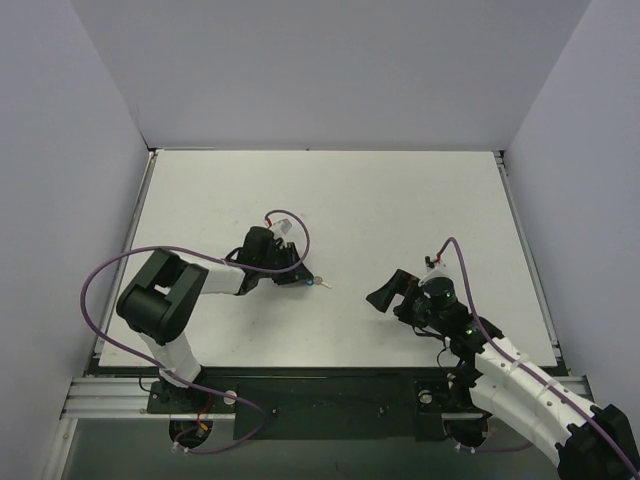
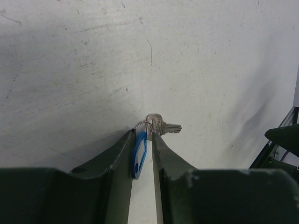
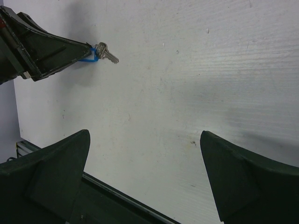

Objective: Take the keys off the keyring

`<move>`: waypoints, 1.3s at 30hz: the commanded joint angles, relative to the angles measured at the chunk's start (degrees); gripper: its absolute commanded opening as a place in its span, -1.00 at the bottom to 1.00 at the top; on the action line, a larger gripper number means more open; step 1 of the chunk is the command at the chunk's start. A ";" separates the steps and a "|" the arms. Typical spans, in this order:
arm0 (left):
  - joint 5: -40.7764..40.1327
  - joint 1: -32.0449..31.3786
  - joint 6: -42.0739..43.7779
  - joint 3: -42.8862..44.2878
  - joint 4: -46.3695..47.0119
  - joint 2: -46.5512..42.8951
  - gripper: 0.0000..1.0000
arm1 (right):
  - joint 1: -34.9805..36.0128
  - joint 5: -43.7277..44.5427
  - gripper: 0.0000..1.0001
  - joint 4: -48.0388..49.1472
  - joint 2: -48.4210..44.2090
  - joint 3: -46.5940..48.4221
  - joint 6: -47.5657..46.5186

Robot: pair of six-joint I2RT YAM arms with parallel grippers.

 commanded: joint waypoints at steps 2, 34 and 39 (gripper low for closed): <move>-2.90 -1.28 2.24 -0.28 -4.30 1.64 -0.58 | 0.27 0.66 0.98 1.34 -0.87 -0.44 -0.32; -3.52 -9.28 4.26 21.15 -42.09 -37.20 -1.00 | 10.89 -4.78 0.96 8.01 -2.28 22.93 8.46; 2.98 -11.03 5.05 25.90 -41.74 -42.30 -1.00 | 12.57 -6.36 0.99 15.21 -1.14 26.62 11.45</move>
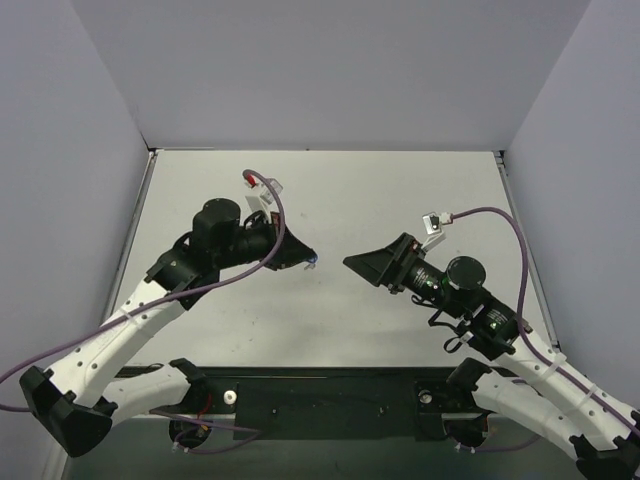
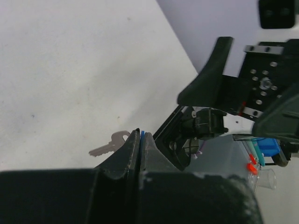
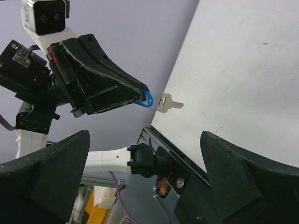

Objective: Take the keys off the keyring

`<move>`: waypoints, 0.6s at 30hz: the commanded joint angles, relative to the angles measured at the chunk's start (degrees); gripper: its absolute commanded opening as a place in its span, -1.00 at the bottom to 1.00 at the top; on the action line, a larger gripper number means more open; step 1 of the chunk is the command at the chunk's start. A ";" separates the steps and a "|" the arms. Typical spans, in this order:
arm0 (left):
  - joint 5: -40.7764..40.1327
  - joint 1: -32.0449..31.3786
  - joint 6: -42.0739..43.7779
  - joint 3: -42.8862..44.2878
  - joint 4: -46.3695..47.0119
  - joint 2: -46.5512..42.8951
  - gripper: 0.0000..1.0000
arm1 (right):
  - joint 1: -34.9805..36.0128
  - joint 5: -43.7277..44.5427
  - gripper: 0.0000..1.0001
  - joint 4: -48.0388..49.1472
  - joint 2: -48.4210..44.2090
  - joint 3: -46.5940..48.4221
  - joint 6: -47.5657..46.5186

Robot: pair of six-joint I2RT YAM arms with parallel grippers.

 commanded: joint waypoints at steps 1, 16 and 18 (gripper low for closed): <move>6.51 -1.59 1.27 5.67 -0.54 -4.20 -1.00 | 1.18 -2.65 1.00 10.13 1.16 4.70 3.76; 16.09 -6.34 -9.79 8.30 18.34 -7.03 -1.00 | 8.64 0.34 1.00 26.65 5.99 8.22 11.06; 16.09 -6.61 -10.94 9.01 20.02 -6.94 -1.00 | 10.40 0.77 0.98 28.32 7.04 8.84 10.98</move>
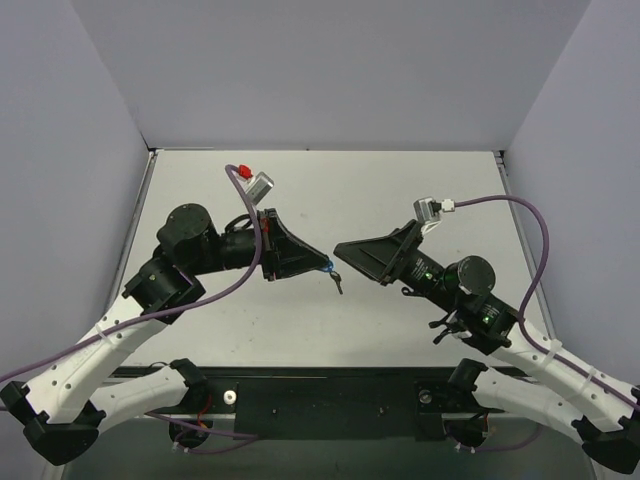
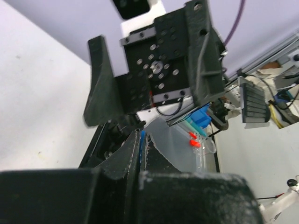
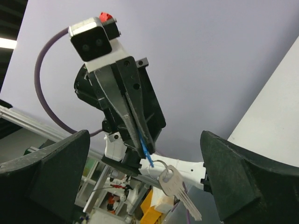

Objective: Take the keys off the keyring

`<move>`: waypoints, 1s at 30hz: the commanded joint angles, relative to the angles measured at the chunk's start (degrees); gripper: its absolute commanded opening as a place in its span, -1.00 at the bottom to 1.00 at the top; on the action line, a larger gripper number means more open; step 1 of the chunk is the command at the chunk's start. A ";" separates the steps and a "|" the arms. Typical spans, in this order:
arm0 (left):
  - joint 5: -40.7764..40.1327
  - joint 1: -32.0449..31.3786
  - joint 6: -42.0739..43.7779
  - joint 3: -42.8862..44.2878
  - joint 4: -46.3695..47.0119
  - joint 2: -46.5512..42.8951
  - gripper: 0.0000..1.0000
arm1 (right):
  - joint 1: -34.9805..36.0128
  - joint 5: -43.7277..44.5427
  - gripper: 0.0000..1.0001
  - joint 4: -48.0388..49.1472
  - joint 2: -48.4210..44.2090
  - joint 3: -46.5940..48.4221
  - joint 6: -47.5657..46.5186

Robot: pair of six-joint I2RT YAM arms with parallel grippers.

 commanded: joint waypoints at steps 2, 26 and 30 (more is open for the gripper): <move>2.08 -0.86 -5.63 4.31 11.95 -0.77 -1.00 | 4.77 1.02 0.94 11.11 2.94 3.71 0.83; -6.70 -2.35 -10.91 3.35 19.27 -5.78 -1.00 | 17.17 5.23 0.64 29.20 10.15 7.49 -1.02; -7.41 -2.53 -10.74 3.09 18.92 -6.48 -1.00 | 17.53 5.76 0.56 32.29 10.77 6.87 -0.58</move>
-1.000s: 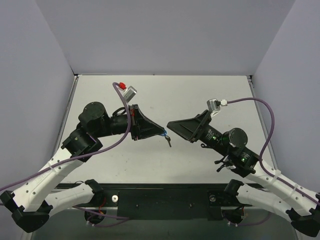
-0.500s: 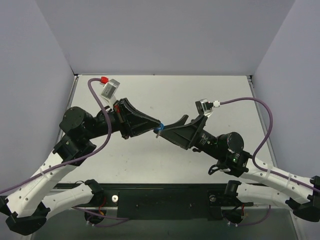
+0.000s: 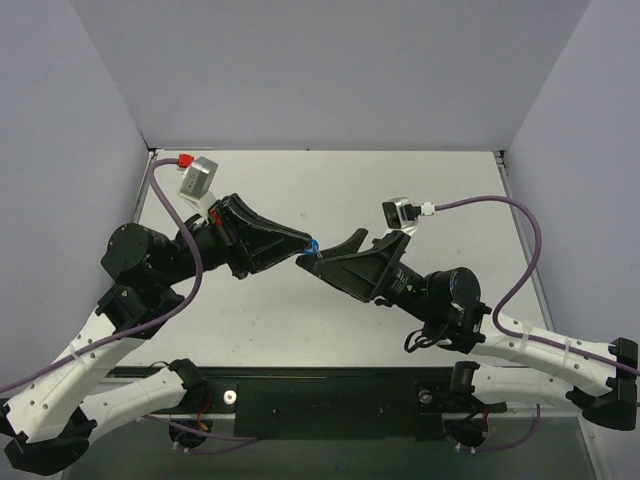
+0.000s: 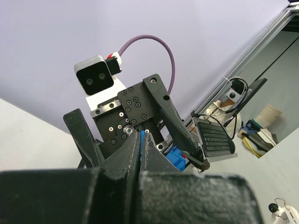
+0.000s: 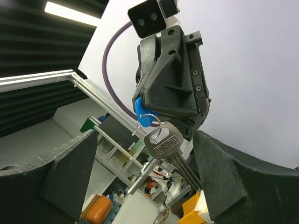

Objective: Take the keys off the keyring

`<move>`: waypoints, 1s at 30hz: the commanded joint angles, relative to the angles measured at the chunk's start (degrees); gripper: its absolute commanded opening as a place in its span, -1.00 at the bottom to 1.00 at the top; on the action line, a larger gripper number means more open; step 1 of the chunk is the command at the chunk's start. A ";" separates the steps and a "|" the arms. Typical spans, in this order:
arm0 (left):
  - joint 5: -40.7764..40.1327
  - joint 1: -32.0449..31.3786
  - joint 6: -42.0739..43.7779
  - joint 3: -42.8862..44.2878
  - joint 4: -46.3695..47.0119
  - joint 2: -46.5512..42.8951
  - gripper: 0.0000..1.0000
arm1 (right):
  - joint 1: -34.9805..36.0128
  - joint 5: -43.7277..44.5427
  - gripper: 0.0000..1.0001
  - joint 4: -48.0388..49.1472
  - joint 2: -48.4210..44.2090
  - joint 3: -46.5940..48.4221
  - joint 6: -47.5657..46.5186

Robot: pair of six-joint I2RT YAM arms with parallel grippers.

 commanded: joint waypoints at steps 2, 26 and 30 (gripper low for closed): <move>-2.03 -0.56 -0.03 0.55 2.51 -1.55 -1.00 | 0.78 2.11 0.52 10.96 -0.01 1.19 -0.33; -2.73 -4.42 -3.46 -2.88 15.24 -0.76 -1.00 | 2.10 1.33 0.39 20.97 5.08 1.71 2.12; -3.53 -5.57 -2.41 -1.74 15.60 -0.23 -1.00 | 2.28 1.24 0.51 29.15 6.76 1.71 4.32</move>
